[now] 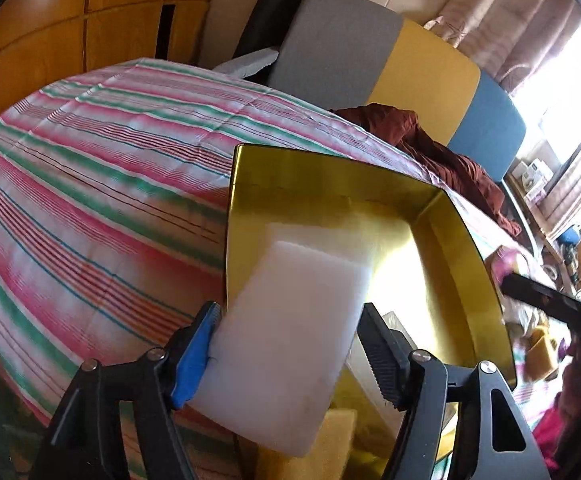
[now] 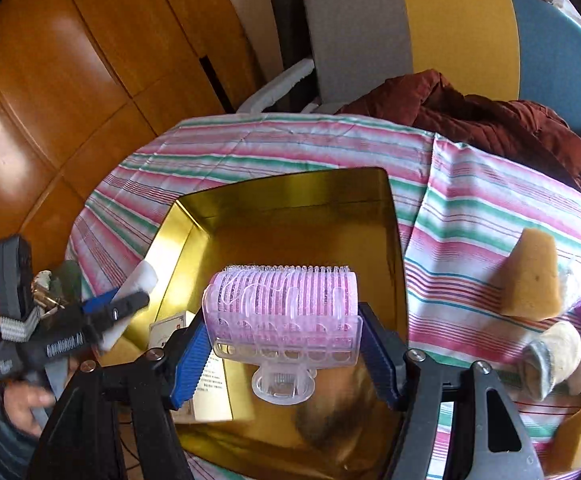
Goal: Organize objects
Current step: 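Place the eraser block in the tray with the left gripper while the right gripper places the pink roller, then move both grippers back toward the remaining items on the cloth, then grasp the knitted sock with the left gripper while the right gripper grasps a yellow sponge, then lower the sock into the tray with the left gripper while the right gripper lowers the sponge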
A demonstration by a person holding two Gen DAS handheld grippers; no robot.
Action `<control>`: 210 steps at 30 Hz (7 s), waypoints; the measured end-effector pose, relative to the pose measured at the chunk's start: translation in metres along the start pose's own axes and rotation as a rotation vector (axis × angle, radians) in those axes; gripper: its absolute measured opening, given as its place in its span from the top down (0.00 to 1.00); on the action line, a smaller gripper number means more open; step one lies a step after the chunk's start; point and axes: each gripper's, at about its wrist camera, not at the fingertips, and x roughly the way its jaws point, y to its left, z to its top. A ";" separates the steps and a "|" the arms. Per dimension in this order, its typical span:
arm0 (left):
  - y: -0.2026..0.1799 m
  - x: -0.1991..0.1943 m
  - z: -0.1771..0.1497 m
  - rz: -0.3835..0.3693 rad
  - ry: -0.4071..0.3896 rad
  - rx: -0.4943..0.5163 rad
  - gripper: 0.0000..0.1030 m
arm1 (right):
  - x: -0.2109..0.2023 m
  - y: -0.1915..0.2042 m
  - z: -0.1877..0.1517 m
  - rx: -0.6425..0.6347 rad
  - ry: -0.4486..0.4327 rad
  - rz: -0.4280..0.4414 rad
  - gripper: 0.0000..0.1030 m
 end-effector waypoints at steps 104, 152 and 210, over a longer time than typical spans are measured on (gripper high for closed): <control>-0.198 -0.054 -0.090 -0.015 -0.101 0.508 0.01 | -0.163 -0.254 -0.111 0.421 -0.235 -0.616 0.12; -0.398 0.143 -0.052 -0.116 0.180 0.762 0.13 | -0.154 -0.274 -0.119 0.543 -0.157 -0.263 0.23; -0.153 -0.028 -0.010 -0.172 -0.017 0.250 0.51 | -0.101 -0.074 -0.075 0.025 -0.100 0.052 0.58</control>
